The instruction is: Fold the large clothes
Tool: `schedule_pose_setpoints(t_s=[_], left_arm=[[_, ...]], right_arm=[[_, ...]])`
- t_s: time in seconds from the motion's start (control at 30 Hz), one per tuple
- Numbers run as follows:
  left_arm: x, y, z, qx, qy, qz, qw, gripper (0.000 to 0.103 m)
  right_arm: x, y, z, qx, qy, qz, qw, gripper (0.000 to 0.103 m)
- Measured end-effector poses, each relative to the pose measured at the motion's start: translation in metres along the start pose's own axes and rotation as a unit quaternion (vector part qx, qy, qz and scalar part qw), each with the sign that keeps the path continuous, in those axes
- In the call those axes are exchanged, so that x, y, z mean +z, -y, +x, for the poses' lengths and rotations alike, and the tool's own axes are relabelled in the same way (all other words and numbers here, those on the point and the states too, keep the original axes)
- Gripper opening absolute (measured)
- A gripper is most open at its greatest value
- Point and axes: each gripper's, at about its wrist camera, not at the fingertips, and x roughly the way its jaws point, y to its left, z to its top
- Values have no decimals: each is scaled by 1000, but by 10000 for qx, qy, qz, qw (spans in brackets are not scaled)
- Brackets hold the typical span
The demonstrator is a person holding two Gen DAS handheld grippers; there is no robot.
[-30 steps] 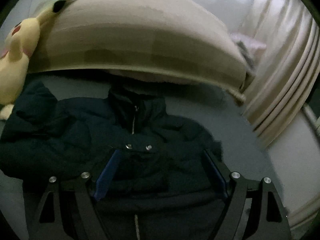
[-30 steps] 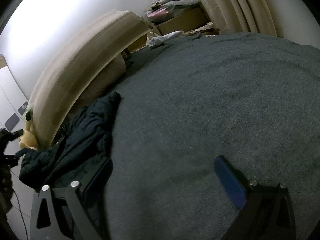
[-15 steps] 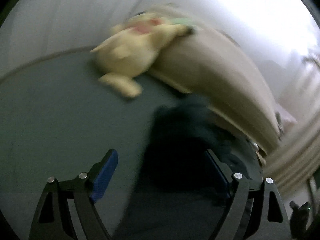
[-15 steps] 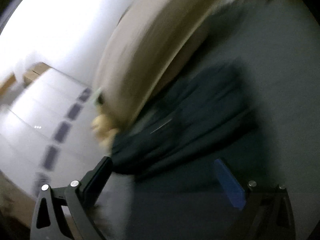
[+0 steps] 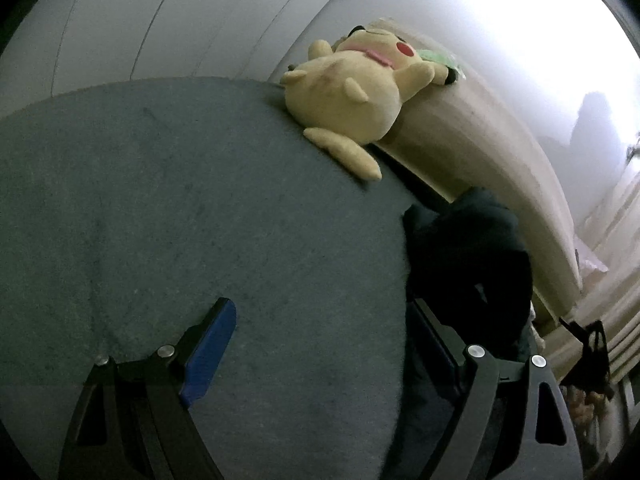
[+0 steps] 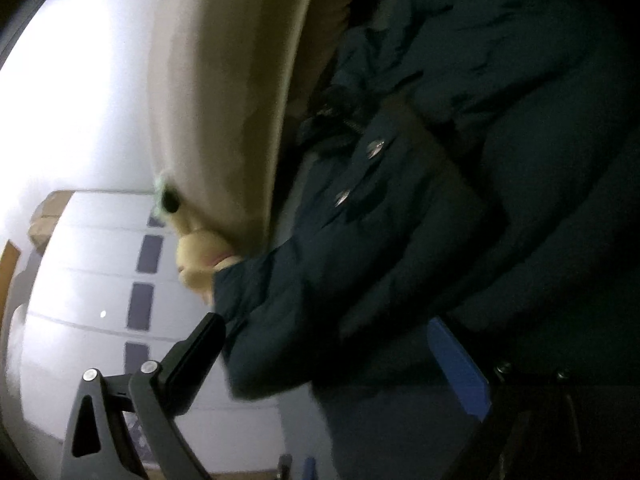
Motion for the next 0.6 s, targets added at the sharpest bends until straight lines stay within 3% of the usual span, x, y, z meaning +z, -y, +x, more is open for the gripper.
schedule_pose_setpoints(t_s=[0.23, 0.33, 0.43, 0.5, 0.6], left_arm=[[-4, 3, -3, -42, 81, 84, 9999, 87], [-4, 3, -2, -51, 85, 81, 9999, 87], [-4, 3, -1, -45, 84, 92, 9999, 87], [-3, 3, 0, -48, 80, 96, 9999, 87], [-4, 4, 0, -41, 69, 116, 9999, 88]], right_arm=[[12, 10, 6, -149, 235, 140, 9995, 101], [11, 6, 5, -395, 223, 68, 9989, 89], [14, 7, 2, -729, 216, 104, 9971, 65], [15, 6, 2, -967, 196, 130, 9950, 37], [14, 0, -2, -1310, 238, -134, 9910, 19]])
